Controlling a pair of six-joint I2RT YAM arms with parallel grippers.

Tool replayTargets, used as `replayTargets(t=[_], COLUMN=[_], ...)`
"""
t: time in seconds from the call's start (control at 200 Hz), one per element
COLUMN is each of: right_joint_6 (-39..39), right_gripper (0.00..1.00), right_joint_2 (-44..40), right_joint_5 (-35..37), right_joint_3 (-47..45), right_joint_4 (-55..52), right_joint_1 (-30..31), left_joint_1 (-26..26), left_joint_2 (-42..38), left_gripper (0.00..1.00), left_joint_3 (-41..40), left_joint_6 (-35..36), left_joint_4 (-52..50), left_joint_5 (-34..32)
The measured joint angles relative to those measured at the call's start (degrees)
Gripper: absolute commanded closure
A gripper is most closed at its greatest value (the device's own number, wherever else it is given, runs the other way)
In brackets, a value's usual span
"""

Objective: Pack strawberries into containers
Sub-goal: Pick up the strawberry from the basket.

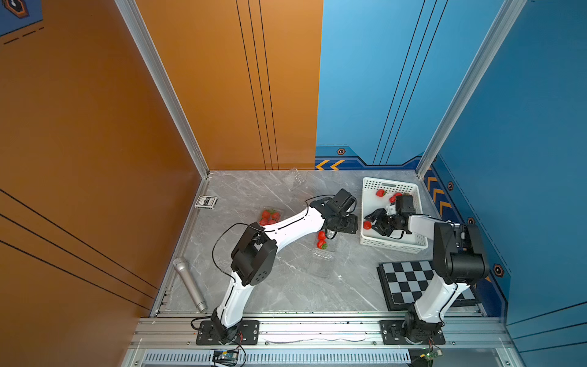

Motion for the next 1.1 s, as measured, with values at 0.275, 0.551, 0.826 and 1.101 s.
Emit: replayTargets(t=[0.275, 0.551, 0.826, 1.101], right_joint_6=[0.17, -0.98, -2.05, -2.05], right_gripper=[0.45, 0.45, 0.50, 0.60], right_joint_2=[0.00, -0.46, -0.26, 0.59], right_joint_5=[-0.11, -0.48, -0.57, -1.55], right_joint_3=[-0.20, -1.42, -1.44, -1.40], right_joint_4=[0.02, -0.26, -0.50, 0.66], right_joint_1=[1.16, 1.18, 1.68, 1.73], left_joint_1=[0.09, 0.09, 0.09, 0.09], left_joint_2=[0.92, 1.27, 2.71, 2.71], left_gripper=[0.42, 0.42, 0.42, 0.43], left_joint_3=[0.39, 1.22, 1.92, 1.97], left_joint_6=[-0.02, -0.02, -0.02, 0.00], left_joint_4=[-0.46, -0.48, -0.61, -0.63], left_joint_5=[0.52, 1.07, 1.29, 1.27])
